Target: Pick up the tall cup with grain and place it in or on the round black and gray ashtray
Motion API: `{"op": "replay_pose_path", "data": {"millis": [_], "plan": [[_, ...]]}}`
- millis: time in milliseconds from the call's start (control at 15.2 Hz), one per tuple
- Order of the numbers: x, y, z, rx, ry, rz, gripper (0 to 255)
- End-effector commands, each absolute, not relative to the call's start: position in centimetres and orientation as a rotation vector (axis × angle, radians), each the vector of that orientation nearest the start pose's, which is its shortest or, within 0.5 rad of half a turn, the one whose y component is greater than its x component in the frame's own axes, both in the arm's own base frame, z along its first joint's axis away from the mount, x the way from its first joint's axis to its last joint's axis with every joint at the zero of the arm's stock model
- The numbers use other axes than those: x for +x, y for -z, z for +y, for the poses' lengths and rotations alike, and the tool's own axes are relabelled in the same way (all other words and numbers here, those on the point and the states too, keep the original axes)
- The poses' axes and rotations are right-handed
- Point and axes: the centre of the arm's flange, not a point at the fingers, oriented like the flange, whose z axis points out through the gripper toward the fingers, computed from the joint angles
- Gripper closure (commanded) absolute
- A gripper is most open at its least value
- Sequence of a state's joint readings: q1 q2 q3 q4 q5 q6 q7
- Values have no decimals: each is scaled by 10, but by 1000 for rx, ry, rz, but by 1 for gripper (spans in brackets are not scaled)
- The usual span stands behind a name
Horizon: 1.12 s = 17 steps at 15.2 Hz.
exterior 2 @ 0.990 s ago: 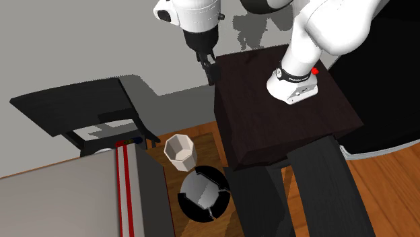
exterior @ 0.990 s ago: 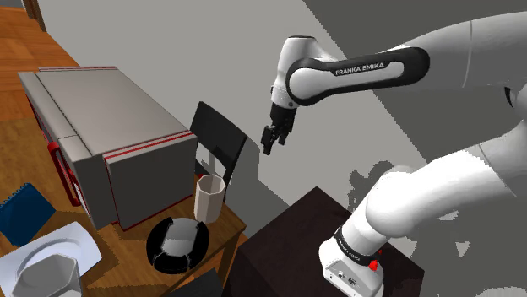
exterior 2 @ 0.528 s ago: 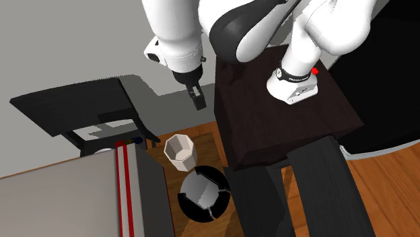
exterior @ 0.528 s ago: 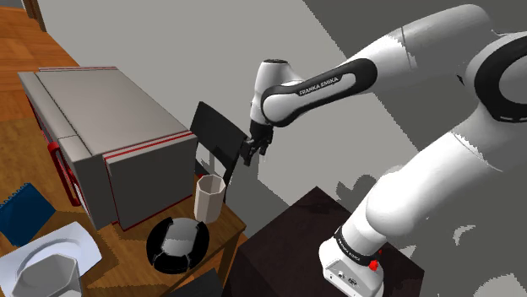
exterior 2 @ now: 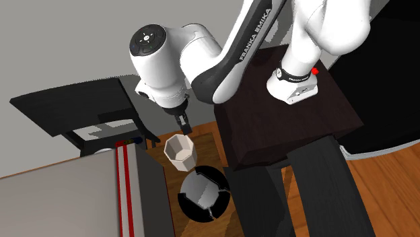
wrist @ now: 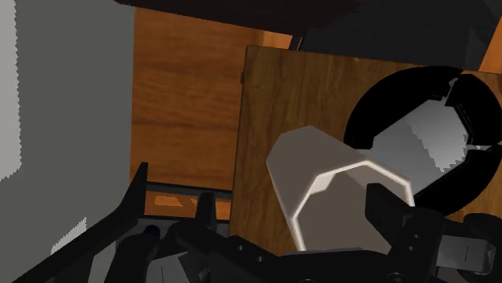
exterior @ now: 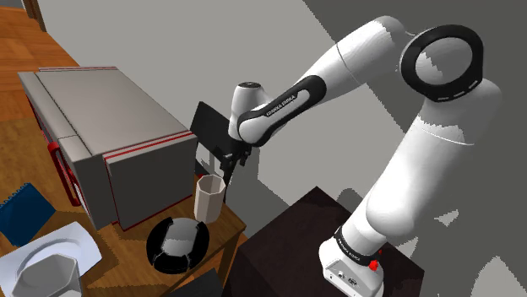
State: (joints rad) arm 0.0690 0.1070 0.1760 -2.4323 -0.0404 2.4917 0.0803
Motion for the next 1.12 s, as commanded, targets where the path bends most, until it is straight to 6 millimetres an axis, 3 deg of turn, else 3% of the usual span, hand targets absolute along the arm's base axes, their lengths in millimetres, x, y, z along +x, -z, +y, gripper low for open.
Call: {"op": "replay_pose_path", "data": {"millis": [0, 264, 726, 1056], "plan": [[484, -238, 128, -3135, -59, -319, 0], [508, -201, 142, -3132, -45, -337, 0], [507, -164, 142, -3132, -45, -337, 0], [507, -161, 142, -3132, -45, -337, 0]]}}
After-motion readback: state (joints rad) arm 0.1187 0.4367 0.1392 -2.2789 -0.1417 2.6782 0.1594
